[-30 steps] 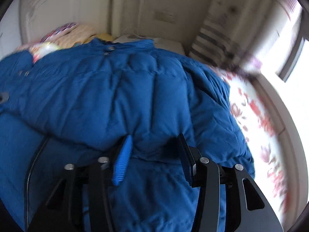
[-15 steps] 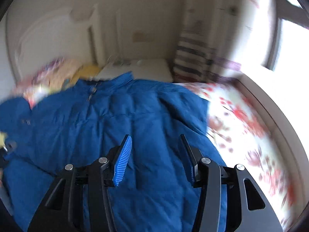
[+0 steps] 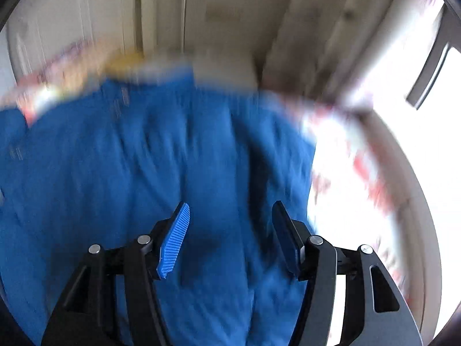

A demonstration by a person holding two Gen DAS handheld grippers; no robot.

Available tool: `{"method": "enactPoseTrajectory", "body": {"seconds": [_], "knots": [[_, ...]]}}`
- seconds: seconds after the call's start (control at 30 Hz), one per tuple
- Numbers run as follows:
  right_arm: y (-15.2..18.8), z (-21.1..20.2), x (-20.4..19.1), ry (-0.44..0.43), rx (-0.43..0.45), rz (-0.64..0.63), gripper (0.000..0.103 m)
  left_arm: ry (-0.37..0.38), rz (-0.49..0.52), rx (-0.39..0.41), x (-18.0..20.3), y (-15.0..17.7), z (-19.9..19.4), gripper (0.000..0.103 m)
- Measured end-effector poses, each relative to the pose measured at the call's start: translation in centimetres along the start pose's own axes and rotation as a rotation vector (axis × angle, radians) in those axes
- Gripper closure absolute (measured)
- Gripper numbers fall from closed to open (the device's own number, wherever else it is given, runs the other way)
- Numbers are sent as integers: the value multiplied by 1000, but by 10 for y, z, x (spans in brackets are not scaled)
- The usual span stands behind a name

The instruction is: Fold large clothes

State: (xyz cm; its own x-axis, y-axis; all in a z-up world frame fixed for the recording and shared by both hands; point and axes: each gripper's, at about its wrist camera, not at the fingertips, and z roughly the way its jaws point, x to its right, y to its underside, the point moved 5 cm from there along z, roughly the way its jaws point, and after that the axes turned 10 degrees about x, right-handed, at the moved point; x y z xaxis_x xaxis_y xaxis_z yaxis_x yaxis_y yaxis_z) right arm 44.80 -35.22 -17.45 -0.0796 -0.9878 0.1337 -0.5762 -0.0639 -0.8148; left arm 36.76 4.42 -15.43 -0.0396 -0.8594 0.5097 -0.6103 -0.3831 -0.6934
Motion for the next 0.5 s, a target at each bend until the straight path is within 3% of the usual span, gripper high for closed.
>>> {"method": "enactPoseTrajectory", "body": {"seconds": [0.07, 0.1, 0.2, 0.23, 0.27, 0.33, 0.43, 0.5], "knots": [[-26, -1, -9, 0, 110, 3, 37, 7, -7, 2, -1, 0, -1, 35], [-32, 7, -12, 0, 122, 0, 33, 10, -13, 3, -2, -1, -1, 33], [-25, 62, -16, -3, -37, 17, 30, 16, -27, 8, -5, -1, -2, 31], [-10, 85, -16, 9, -129, 6, 23, 16, -28, 7, -5, -1, -2, 30], [0, 96, -16, -18, -146, 27, 23, 15, -26, 7, -5, -1, -1, 30], [1, 91, -7, -52, -134, 87, 22, 18, -22, 7, -4, -1, -1, 29], [-3, 67, -9, 22, -152, 55, 24, 28, -33, 7, -6, -2, -1, 28], [-3, 26, -17, 7, -52, 82, 22, 32, -38, 7, -6, -2, -1, 27]]}}
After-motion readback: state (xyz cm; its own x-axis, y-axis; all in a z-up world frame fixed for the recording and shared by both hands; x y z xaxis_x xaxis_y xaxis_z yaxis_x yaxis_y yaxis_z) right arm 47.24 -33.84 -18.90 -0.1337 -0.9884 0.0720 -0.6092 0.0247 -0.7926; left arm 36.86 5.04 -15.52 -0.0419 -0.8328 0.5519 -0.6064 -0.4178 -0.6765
